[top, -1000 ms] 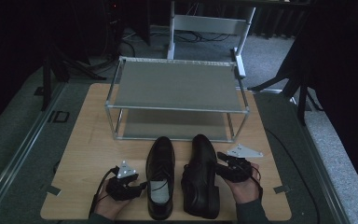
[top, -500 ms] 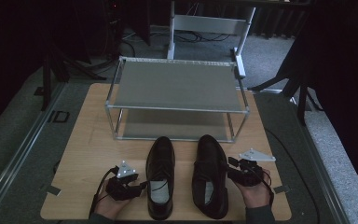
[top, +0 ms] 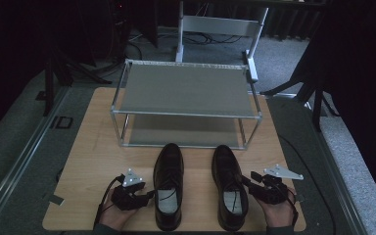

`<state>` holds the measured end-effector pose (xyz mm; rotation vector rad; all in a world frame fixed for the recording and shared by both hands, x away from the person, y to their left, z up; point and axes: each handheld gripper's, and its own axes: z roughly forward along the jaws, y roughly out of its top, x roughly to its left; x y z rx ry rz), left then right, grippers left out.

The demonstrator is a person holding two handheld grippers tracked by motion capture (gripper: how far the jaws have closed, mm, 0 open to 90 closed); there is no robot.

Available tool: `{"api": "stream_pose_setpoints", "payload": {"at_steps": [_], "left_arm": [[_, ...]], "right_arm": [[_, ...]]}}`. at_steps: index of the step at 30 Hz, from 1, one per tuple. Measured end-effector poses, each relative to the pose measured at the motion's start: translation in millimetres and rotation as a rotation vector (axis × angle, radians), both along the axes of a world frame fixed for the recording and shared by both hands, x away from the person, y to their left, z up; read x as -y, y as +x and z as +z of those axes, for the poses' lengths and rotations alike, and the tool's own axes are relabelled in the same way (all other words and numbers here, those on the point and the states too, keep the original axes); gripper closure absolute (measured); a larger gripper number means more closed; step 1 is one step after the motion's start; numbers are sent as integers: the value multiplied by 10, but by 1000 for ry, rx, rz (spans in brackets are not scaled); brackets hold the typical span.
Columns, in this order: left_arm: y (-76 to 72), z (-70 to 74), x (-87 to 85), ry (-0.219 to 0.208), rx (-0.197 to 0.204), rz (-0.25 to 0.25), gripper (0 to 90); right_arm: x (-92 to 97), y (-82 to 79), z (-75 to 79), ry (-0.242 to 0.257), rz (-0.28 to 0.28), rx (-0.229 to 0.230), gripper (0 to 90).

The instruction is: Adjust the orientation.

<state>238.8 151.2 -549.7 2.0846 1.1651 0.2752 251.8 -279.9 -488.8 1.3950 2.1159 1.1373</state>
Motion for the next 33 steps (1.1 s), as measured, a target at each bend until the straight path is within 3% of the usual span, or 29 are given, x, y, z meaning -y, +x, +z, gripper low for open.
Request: {"api": "stream_pose_setpoints", "payload": {"at_steps": [5, 6, 9, 11, 14, 17, 20, 23, 25, 28, 30, 33], "left_arm": [[-3, 4, 4, 7, 5, -1, 493], [-3, 4, 3, 6, 4, -1, 494], [1, 2, 1, 3, 3, -2, 494], [2, 2, 1, 2, 3, -1, 494], [8, 2, -1, 3, 4, 1, 494], [15, 3, -2, 4, 2, 1, 494], [17, 3, 2, 6, 6, 4, 494], [22, 2, 2, 4, 7, 5, 492], [28, 4, 1, 2, 7, 2, 493], [45, 5, -8, -17, 3, -10, 506], [71, 0, -8, -43, -12, -19, 551], [88, 9, 56, -39, -3, -41, 651]], "right_arm": [[-41, -129, 112, 24, 36, 62, 487], [-59, -180, 138, 48, 84, 61, 468], [-95, -204, 110, 68, 142, 27, 447], [-130, -195, 56, 45, 155, 5, 401], [-115, -176, 27, 58, 159, -14, 390], [-114, -194, 40, 36, 167, -7, 390], [-167, -204, 8, -7, 189, -31, 377], [-202, -197, -11, -38, 185, -32, 373], [-237, -138, -35, -80, 147, -49, 433], [-238, -58, -63, -74, 123, -65, 459], [-256, -46, -59, -81, 120, -63, 486], [-280, -48, -48, -85, 122, -50, 565]]}}
